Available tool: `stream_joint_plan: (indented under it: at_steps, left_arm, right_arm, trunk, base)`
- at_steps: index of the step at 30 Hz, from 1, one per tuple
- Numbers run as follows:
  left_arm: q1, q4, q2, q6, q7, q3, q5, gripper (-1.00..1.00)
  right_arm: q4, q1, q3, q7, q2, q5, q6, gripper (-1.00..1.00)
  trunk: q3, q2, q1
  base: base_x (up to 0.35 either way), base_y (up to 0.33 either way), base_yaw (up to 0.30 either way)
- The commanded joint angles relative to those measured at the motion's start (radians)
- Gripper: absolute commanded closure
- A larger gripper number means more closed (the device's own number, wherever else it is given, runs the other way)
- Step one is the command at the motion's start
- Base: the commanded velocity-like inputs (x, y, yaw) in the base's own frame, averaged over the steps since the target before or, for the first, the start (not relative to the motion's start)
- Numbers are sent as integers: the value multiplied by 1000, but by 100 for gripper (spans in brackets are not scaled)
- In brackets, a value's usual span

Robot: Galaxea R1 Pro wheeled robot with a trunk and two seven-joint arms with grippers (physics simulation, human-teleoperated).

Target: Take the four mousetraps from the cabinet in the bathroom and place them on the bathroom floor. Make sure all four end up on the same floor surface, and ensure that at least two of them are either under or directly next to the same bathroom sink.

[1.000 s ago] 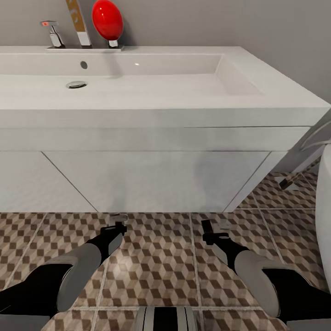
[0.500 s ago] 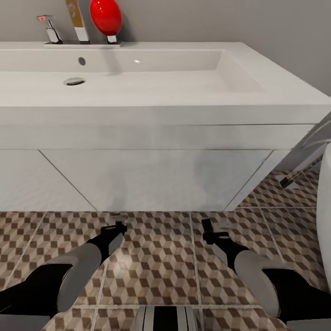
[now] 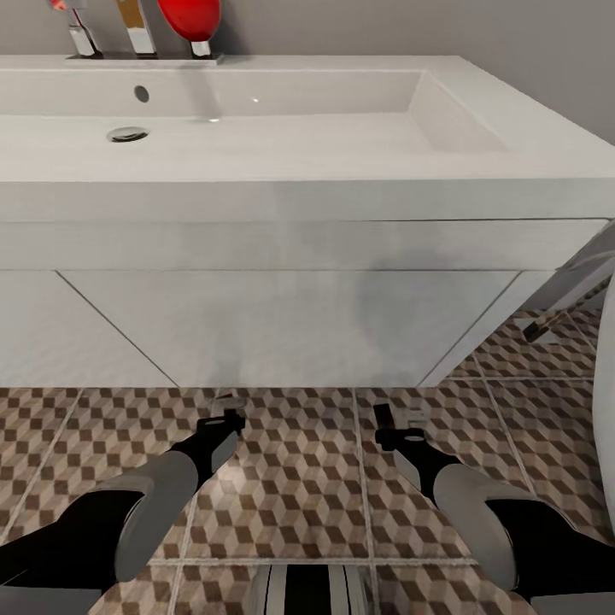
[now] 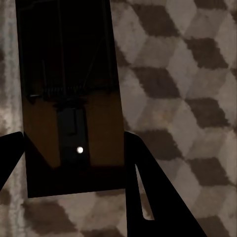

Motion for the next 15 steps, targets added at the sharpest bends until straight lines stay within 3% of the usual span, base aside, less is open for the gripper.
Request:
stream_joint_plan:
  at_steps: [1,15]
  left_arm:
    - [0,-2,-1,5,7,0,3,100]
    - [0,-3,1,-3,7,-4,2,100]
  right_arm:
    - [0,0,-3,-7,0,5,0,100]
    - [-37,0,-2,-7,1,9,-8,100]
  trunk:
    - [-1,0,0]
    - [-1,0,0]
  base:
    - [0,0,0]
    - [0,0,0]
